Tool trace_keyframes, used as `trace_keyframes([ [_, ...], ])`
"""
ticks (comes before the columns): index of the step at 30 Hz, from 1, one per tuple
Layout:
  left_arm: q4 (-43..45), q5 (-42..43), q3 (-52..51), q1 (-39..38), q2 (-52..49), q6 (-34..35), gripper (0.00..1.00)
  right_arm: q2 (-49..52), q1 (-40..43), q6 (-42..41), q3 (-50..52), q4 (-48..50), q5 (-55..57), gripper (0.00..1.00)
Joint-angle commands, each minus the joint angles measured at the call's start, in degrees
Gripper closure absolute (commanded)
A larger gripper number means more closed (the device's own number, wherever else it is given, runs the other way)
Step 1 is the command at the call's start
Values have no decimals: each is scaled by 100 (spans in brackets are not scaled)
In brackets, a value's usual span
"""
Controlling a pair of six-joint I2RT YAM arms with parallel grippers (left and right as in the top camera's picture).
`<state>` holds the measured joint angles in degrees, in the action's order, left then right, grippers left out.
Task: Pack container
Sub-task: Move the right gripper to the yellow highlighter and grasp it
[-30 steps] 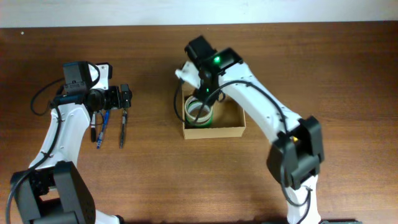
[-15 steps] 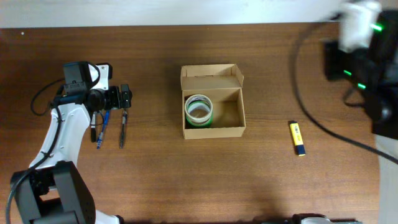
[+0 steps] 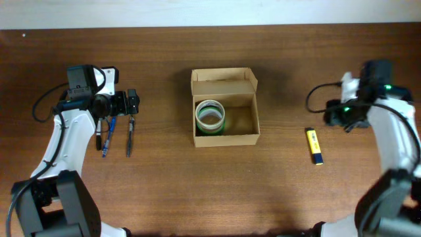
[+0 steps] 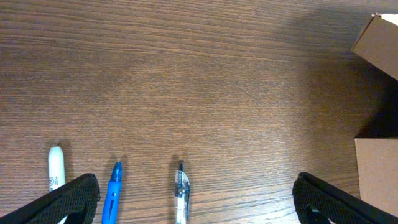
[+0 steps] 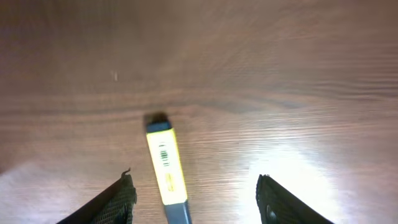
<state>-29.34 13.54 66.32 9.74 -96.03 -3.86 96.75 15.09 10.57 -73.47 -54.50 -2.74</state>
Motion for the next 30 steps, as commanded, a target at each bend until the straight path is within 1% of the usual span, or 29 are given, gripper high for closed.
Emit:
trace_keyframes([
  [1,13,63,81,7,-28,-92,1,540,-313,275,118,35,-94,38],
  [5,13,63,81,7,-28,-92,1,1056,-527,387,120,35,334,39],
  [8,13,63,81,7,-28,-92,1,1296,-579,649,122,33,321,39],
  [12,13,63,81,7,-28,-92,1,1335,-566,918,133,72,376,39],
  [14,13,63,81,7,-28,-92,1,1335,-566,914,133,70,433,39],
  [16,13,63,79,7,-28,-92,1,1335,-573,938,210,52,450,43],
  [24,13,63,81,7,-28,-92,1,1335,-573,909,619,155,496,43],
  [25,13,63,79,7,-28,-92,1,1335,-573,907,621,166,498,47],
  [27,13,63,81,7,-28,-92,1,1335,-573,905,621,179,516,61],
  [28,13,63,81,7,-28,-92,1,1335,-573,876,621,184,546,75],
  [29,13,63,81,7,-28,-92,1,1335,-573,839,621,190,562,83],
  [30,13,63,81,7,-28,-92,1,1335,-573,798,621,197,562,86],
])
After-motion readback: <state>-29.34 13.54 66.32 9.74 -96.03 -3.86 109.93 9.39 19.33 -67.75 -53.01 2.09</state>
